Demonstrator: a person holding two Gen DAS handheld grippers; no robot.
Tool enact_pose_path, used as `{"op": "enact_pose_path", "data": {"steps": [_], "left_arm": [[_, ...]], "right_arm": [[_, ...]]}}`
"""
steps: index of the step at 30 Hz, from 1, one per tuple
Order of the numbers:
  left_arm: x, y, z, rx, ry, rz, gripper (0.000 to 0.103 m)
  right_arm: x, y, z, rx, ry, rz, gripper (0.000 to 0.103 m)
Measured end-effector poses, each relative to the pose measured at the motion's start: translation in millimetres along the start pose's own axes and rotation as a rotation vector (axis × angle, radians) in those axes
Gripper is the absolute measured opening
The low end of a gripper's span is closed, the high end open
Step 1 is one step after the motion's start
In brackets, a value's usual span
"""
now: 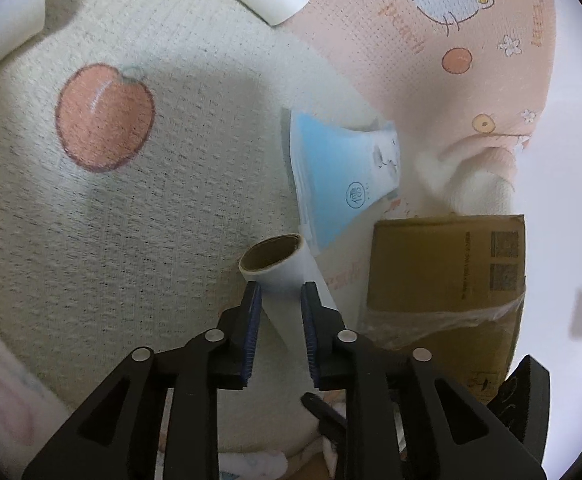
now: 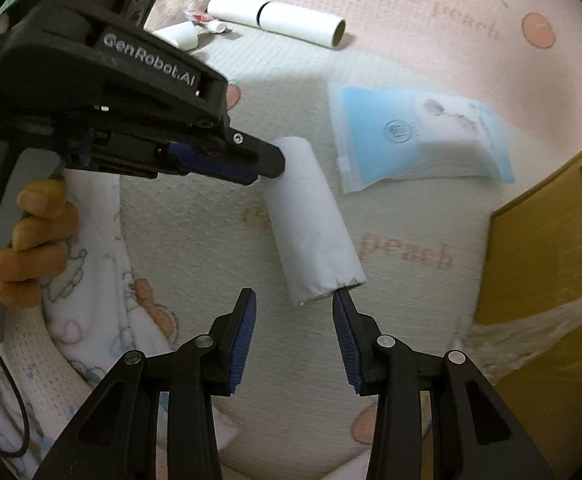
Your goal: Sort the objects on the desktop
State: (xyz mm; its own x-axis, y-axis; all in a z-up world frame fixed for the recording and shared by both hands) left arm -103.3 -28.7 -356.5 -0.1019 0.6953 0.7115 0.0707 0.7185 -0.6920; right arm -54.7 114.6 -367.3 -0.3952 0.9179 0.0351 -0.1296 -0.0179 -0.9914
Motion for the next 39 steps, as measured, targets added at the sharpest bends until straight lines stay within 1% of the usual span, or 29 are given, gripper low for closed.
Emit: {"op": "enact_pose_path", "data": {"steps": [1,3,6,11,14,17,18,20,22,25,27,29,32,36,38,39], "left_arm": [[-1.0,2.3,-0.3,-0.002,-0.005,-0.017,0.026],[-3.0,6.9,0.9,-0.003,-0.009,-0.024,0.029],[-7.4,12.6,2.2,-0.010,-0.003,0.027,0.029],[-2.4,7.9,6.4,0.014,-0.008,-0.039,0.029],[-0.7,7.5,8.6,0.014,-0.017,-0.077,0.029],[-2.0,14.3,7.2,-0.020,-0.028,-0.091,0.029],[-1.5,16.6,6.4,-0.031,-0.029,-0.097,0.029],[0.0,18.0,5.8,-0.041,-0.027,-0.109,0.030],[0.1,18.5,6.1,-0.035,-0.027,-0.110,0.033],[-0.9,21.9,7.4,-0.027,-0.041,-0.132,0.036],[-1.6,26.4,9.2,-0.021,-0.050,-0.141,0.040],[-2.4,30.3,10.4,-0.016,-0.056,-0.152,0.041],[-2.9,33.0,9.9,-0.017,-0.055,-0.160,0.042],[-2.5,34.0,10.8,-0.012,-0.050,-0.162,0.042],[-3.7,33.2,10.6,-0.008,-0.047,-0.159,0.042],[-3.4,33.6,10.5,-0.012,-0.048,-0.165,0.042]], "right_arm": [[1.6,-1.0,0.3,-0.001,-0.002,-0.005,0.037],[6.7,-2.8,2.8,-0.002,0.002,-0.011,0.037],[12.1,-5.1,9.4,0.008,0.010,-0.006,0.037],[20.6,-2.5,22.0,0.002,-0.002,-0.008,0.037],[30.1,7.5,27.3,-0.026,0.012,-0.005,0.037],[34.5,18.2,30.1,-0.059,0.025,0.030,0.039],[33.9,20.3,31.7,-0.062,0.023,0.053,0.039],[33.8,21.0,34.0,-0.059,0.024,0.063,0.039],[34.7,21.4,35.2,-0.060,0.040,0.077,0.040],[35.6,21.1,35.3,-0.063,0.071,0.100,0.040],[33.0,22.5,34.3,-0.075,0.082,0.119,0.040],[31.0,24.2,33.8,-0.082,0.086,0.119,0.040],[30.0,28.2,33.4,-0.089,0.103,0.116,0.042],[30.1,41.5,31.2,-0.121,0.173,0.151,0.042],[29.3,40.0,31.4,-0.100,0.192,0.152,0.042],[27.6,37.8,30.5,-0.089,0.202,0.168,0.042]]}}
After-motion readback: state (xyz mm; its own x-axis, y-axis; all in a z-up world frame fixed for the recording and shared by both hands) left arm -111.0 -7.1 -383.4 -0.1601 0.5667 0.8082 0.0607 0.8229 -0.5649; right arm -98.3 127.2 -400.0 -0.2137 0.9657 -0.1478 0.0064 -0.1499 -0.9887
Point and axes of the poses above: each gripper's, at about its wrist camera, not at the fingertips, and y roughly the way its jaws point, x to its right, z to its top, the point moved 9 cm from there along y, roughly the way its jaws point, and after that the axes turned 9 degrees about -x, right-handed, at the moved point
